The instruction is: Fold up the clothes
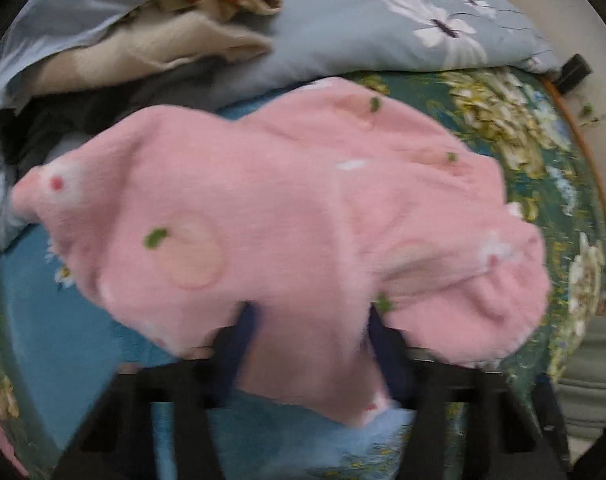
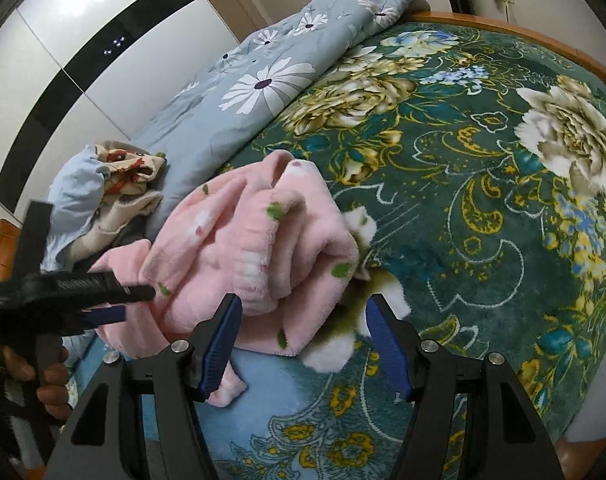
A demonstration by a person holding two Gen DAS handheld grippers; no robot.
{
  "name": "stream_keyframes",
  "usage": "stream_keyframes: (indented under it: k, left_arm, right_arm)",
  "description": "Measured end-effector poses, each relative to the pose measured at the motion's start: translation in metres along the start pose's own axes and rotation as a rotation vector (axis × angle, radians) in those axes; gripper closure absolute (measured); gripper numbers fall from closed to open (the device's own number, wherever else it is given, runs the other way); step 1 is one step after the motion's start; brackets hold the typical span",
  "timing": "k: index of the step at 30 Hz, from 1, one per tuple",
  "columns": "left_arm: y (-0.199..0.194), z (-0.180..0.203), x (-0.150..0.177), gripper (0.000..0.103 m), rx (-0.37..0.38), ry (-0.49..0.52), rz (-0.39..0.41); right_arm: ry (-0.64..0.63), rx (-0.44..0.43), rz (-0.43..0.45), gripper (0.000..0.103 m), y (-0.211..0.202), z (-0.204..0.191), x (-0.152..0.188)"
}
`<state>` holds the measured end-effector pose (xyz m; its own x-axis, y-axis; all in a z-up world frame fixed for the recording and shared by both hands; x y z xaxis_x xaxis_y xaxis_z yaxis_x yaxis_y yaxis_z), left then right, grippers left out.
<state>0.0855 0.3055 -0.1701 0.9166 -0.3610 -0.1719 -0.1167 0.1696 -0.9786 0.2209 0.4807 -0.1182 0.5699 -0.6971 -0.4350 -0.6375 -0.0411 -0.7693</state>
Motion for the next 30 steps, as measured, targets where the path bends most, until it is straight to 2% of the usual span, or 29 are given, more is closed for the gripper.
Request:
stream_keyframes:
  k: [2,3,5,7,8,9,11,15,20,22,24,28,29,30]
  left_arm:
    - [-0.006,-0.017,0.000,0.092,0.033,-0.041,0.012]
    - [-0.013,-0.027,-0.001,0.095,0.045,-0.051,0.033]
    - [-0.035,-0.050,-0.003,0.095,0.022,-0.029,0.104]
    - [-0.064,-0.082,0.004,0.095,0.029,-0.020,0.189]
    - [-0.079,-0.102,0.010,0.095,0.027,-0.021,0.229]
    - [-0.091,-0.123,0.017,0.095,0.009,-0.032,0.257]
    - [-0.111,-0.163,0.034,0.095,-0.014,-0.071,0.301]
    - [-0.137,-0.255,0.084,0.096,-0.119,-0.189,0.348]
    - [-0.129,-0.364,0.166,0.096,-0.257,-0.411,0.272]
    - [-0.127,-0.394,0.196,0.096,-0.299,-0.473,0.250]
    - [-0.123,-0.413,0.216,0.096,-0.308,-0.532,0.246]
    - [-0.128,-0.435,0.237,0.096,-0.328,-0.596,0.275]
    - [-0.130,-0.440,0.237,0.096,-0.330,-0.606,0.286]
    - [-0.130,-0.444,0.236,0.096,-0.325,-0.616,0.293]
  right_arm:
    - [0.003,-0.022,-0.009,0.046,0.000,-0.005,-0.004]
    - [0.004,-0.032,-0.013,0.051,0.001,-0.008,-0.006]
    - [-0.012,-0.038,-0.029,0.058,0.005,-0.013,-0.012]
    - [-0.047,-0.027,-0.040,0.074,0.007,-0.018,-0.017]
    - [-0.063,-0.030,-0.051,0.086,0.009,-0.020,-0.020]
    - [-0.073,-0.030,-0.061,0.091,0.010,-0.021,-0.022]
    - [-0.081,-0.020,-0.077,0.095,0.013,-0.018,-0.027]
    - [-0.073,-0.009,-0.104,0.097,0.016,-0.013,-0.028]
    - [-0.115,0.015,-0.148,0.097,0.024,-0.018,-0.016]
    - [-0.127,0.030,-0.161,0.097,0.025,-0.019,-0.012]
    - [-0.120,0.033,-0.167,0.096,0.025,-0.020,-0.012]
    - [-0.085,0.019,-0.179,0.096,0.024,-0.028,-0.020]
    - [-0.076,0.006,-0.188,0.092,0.026,-0.034,-0.022]
    - [-0.070,-0.014,-0.206,0.076,0.029,-0.040,-0.023]
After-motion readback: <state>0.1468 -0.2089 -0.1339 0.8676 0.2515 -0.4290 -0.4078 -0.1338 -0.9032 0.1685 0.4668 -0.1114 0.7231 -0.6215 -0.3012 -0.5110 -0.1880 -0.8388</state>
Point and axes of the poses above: each gripper's, at about its wrist camera, not at the fingertips, and y roughly the way its jaws point, z to its right, x to its underside, the point moved 6 cm from there along y, roughly the way its jaws point, and after that the axes turned 6 degrees about y, right-handed, at the moved point
